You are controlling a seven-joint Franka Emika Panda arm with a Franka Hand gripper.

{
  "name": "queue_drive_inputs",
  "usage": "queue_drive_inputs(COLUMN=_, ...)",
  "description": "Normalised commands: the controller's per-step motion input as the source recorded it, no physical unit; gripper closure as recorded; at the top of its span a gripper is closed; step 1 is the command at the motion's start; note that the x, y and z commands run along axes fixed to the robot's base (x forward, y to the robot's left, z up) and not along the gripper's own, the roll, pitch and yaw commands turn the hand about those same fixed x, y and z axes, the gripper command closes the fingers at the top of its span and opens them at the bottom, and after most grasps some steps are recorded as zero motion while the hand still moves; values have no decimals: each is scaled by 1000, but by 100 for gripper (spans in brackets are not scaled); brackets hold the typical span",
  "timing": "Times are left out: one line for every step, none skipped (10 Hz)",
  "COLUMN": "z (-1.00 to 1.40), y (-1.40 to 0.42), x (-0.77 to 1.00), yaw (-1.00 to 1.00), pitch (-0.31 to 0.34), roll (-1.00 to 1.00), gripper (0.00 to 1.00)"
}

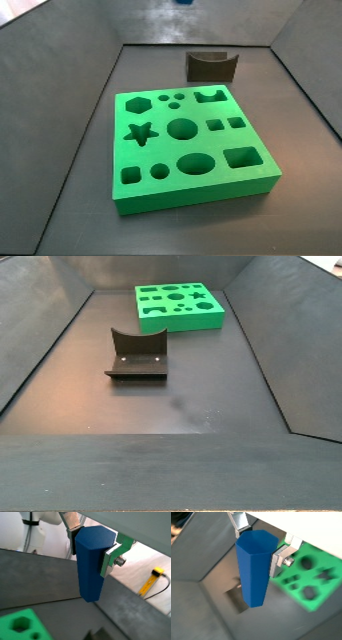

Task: Pick up the hexagon object. Move up. Place the hexagon object on the fixture. Regrasp the hexagon object. Move to above the board. Insert the hexagon object.
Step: Move to above the board, then insert the hexagon object.

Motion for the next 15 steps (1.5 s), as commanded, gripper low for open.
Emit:
queue_drive_inputs(z=108, y=-675, x=-777, yaw=-294, pitch=-174, roll=-1000, gripper=100)
queue_drive_inputs(z=65, y=-392, x=-510, yaw=-300, pitch=-157, roll=-1000, gripper=100)
queue_drive_inputs(z=32, y=-205, x=-312, yaw=-303, pitch=-136, roll=-1000, gripper=100)
queue_drive_inputs(z=22, y=-113, x=-194, yaw=-305, pitch=-116, roll=-1000, gripper=100)
queue_drive_inputs(z=2, y=-6, x=-95, yaw=-299, pitch=-91, roll=-1000, gripper=100)
queue_drive_inputs(z=0, y=17, x=-73, yaw=-292, pitch=-84, roll=-1000, gripper=100)
queue_drive_inputs(z=6, y=27, x=-64, yaw=-244, pitch=-68, roll=-883, gripper=100)
queue_drive_inputs(z=-1, y=26, x=-60, yaw=-140, pitch=-47, roll=-578, gripper=100)
queue_drive_inputs(z=-2, y=20, x=-47, yaw=-73, pitch=-38, roll=-383, gripper=100)
queue_drive_inputs(z=2, y=11, x=-35, yaw=-43, pitch=-28, roll=-246, gripper=100)
queue_drive_inputs(z=-14, y=-43, x=0, yaw=0, pitch=0, roll=0, gripper=100)
queue_drive_inputs(z=-17, y=0, x=0, yaw=0, pitch=0, roll=0, gripper=100)
queue_drive_inputs(z=-57, y=0, x=0, yaw=0, pitch=0, roll=-19, gripper=100)
queue_drive_inputs(z=-51, y=0, x=0, yaw=0, pitch=0, roll=-24, gripper=100)
queue_drive_inputs(z=-20, y=0, x=0, yaw=0, pitch=0, roll=-20, gripper=100)
